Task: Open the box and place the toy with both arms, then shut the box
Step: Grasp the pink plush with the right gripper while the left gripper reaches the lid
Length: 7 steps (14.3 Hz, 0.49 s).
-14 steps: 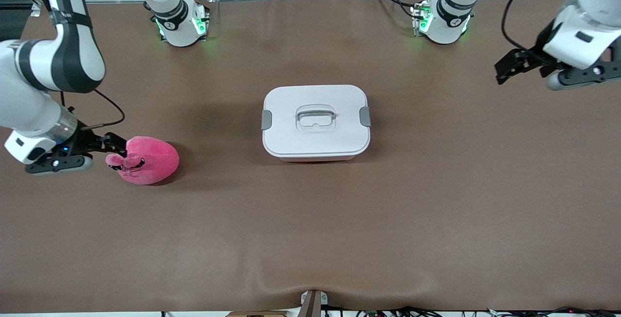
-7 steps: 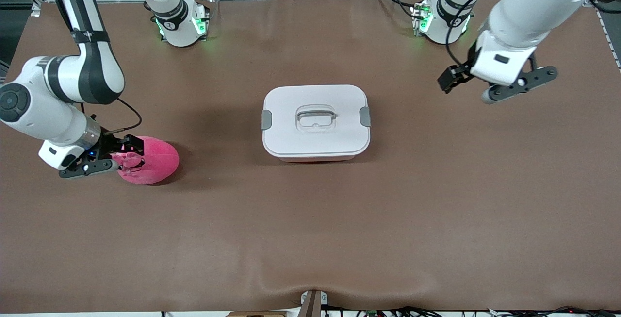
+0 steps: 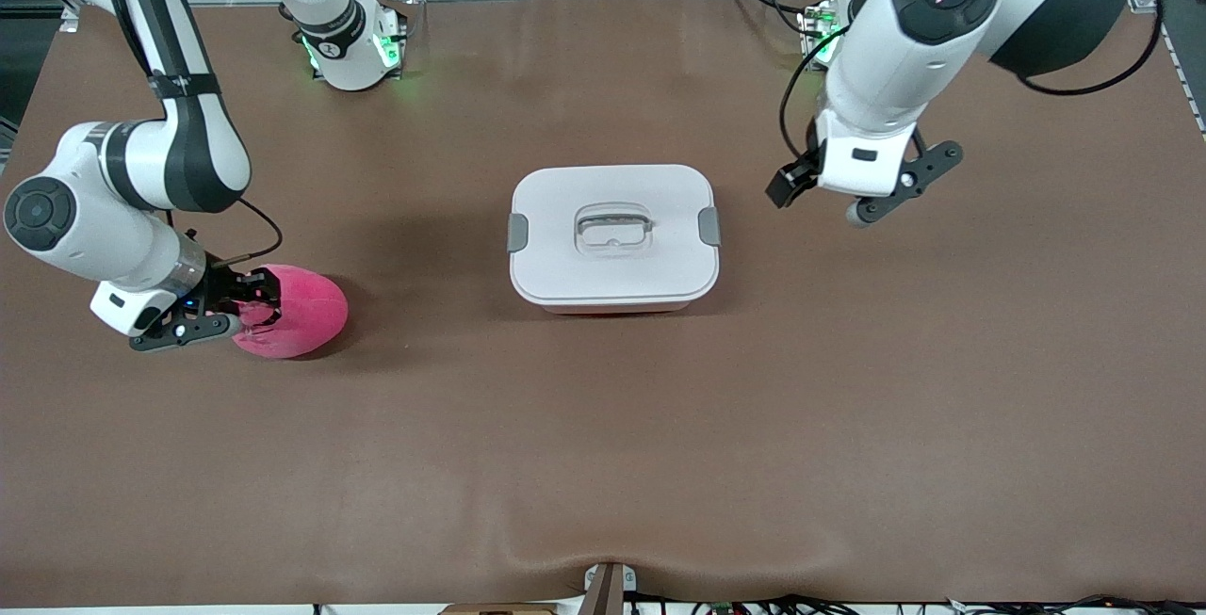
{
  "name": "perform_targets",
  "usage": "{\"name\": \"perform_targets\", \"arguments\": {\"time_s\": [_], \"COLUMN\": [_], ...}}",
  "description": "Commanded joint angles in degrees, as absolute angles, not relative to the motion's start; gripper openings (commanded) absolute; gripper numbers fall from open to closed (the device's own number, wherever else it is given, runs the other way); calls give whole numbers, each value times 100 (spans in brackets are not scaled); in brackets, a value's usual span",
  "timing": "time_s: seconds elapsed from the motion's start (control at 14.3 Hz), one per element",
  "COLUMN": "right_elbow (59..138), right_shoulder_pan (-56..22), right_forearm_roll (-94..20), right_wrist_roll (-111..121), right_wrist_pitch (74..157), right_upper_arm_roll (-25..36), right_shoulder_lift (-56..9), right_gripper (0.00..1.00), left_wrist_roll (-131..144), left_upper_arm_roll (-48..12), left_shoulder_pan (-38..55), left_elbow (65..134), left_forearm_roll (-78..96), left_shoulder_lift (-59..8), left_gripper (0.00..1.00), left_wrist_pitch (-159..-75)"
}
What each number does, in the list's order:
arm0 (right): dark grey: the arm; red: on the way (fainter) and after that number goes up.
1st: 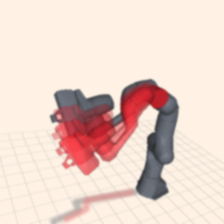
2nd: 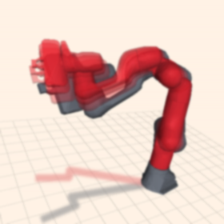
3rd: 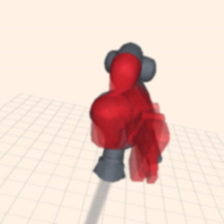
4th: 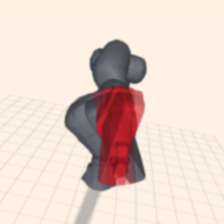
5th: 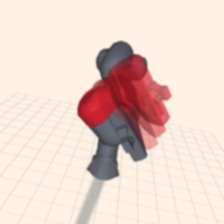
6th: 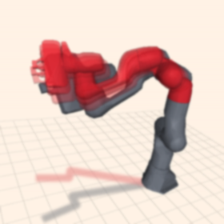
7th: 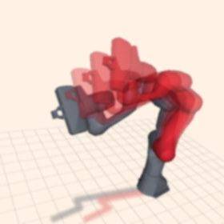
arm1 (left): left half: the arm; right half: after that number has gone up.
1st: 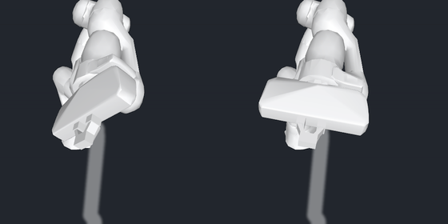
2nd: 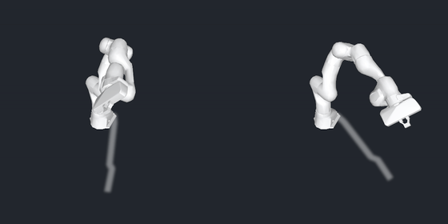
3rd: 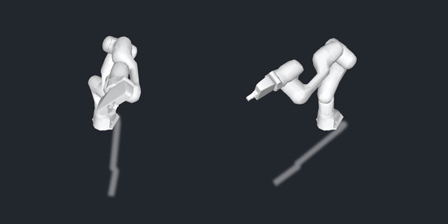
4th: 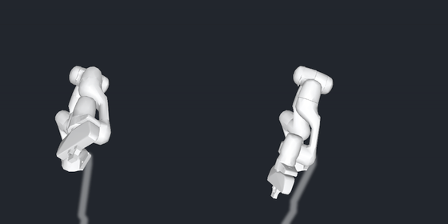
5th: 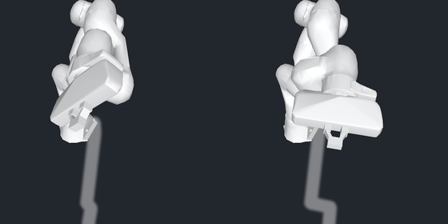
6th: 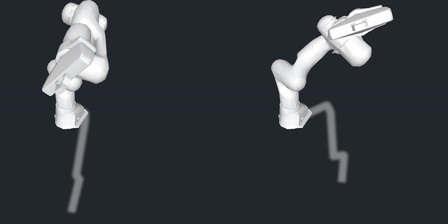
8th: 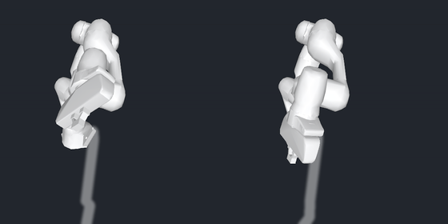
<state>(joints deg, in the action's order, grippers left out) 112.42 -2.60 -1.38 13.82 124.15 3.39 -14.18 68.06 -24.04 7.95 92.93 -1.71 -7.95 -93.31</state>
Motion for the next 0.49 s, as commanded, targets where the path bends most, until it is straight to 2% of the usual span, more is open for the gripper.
{"name": "perform_targets", "arguments": {"time_s": [0.0,0.07,0.14,0.42], "right_elbow": [11206,11154,11110,10917], "right_shoulder_pan": [-281,-281,-281,-272], "right_forearm_roll": [-149,-149,-149,-149], "right_wrist_roll": [1459,1450,1441,1441], "right_wrist_pitch": [12445,12402,12332,11998], "right_upper_arm_roll": [343,317,282,255], "right_shoulder_lift": [-1450,-1450,-1450,-1415], "right_gripper": [25,8,0,0], "left_wrist_roll": [7416,7662,7925,9006], "left_upper_arm_roll": [-2443,-2443,-2452,-2443], "left_shoulder_pan": [1045,1089,1133,1502], "left_elbow": [9105,9097,9097,9097], "left_forearm_roll": [-167,-167,-167,-350], "left_shoulder_lift": [-1010,-1046,-1072,-1274], "left_gripper": [100,100,100,100], "left_wrist_pitch": [-9448,-9509,-9614,-9896]}}
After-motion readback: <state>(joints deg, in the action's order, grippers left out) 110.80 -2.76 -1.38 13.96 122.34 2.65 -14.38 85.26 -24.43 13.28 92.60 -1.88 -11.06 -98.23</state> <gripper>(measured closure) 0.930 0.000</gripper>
